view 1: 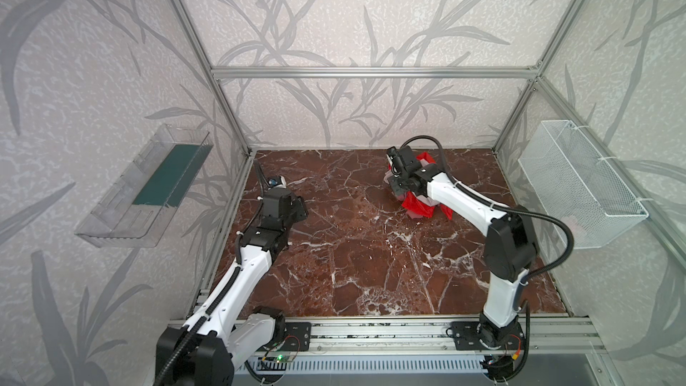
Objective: Pick out a specific cloth from the pile
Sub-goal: 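Lift the dusty-pink cloth high with the right gripper, pulling it from the pile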
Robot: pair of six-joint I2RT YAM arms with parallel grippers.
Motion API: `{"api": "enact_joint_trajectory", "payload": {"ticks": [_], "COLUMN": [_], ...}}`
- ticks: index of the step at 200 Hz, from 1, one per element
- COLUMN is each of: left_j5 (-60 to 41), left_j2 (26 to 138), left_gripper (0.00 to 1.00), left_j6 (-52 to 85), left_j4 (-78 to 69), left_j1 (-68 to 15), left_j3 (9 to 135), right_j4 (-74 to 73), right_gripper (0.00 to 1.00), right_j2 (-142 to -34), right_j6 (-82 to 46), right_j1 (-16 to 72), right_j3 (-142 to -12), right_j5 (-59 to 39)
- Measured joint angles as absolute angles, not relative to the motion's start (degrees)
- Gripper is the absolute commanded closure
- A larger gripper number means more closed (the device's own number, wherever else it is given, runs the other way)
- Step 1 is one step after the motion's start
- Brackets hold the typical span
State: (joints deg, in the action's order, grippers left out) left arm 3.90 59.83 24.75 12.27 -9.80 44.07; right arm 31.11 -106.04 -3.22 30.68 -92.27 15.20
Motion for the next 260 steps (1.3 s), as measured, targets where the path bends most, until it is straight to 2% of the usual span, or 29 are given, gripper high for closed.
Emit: {"api": "enact_joint_trajectory", "payload": {"ticks": [36,109,187,260], "left_j5": [-1.43,-2.81,-3.07,-2.90], "left_j2": [60.34,61.60,63.18,60.42], "left_gripper": [0.43,0.43,0.43,0.43], "left_j6": [27.77,28.14,28.12,27.79], "left_j4": [15.84,20.86,21.39,22.57], "left_j1": [-9.87,-10.02,-10.02,-10.02], "left_j3": [50.46,54.70,57.28,57.28], "right_j4": [31.29,33.63,36.73,35.79], "right_gripper": [1.00,1.00,1.00,1.00], "right_j2": [-99.83,-89.23,-87.64,-80.44], "right_j6": [-5.80,-9.21,-10.79,-14.74], "right_j1": [25.21,15.16,14.68,14.66], "right_j3": [-90.67,-90.98,-99.31,-105.32], "right_j5": [9.17,-2.81,-9.65,-16.12]}}
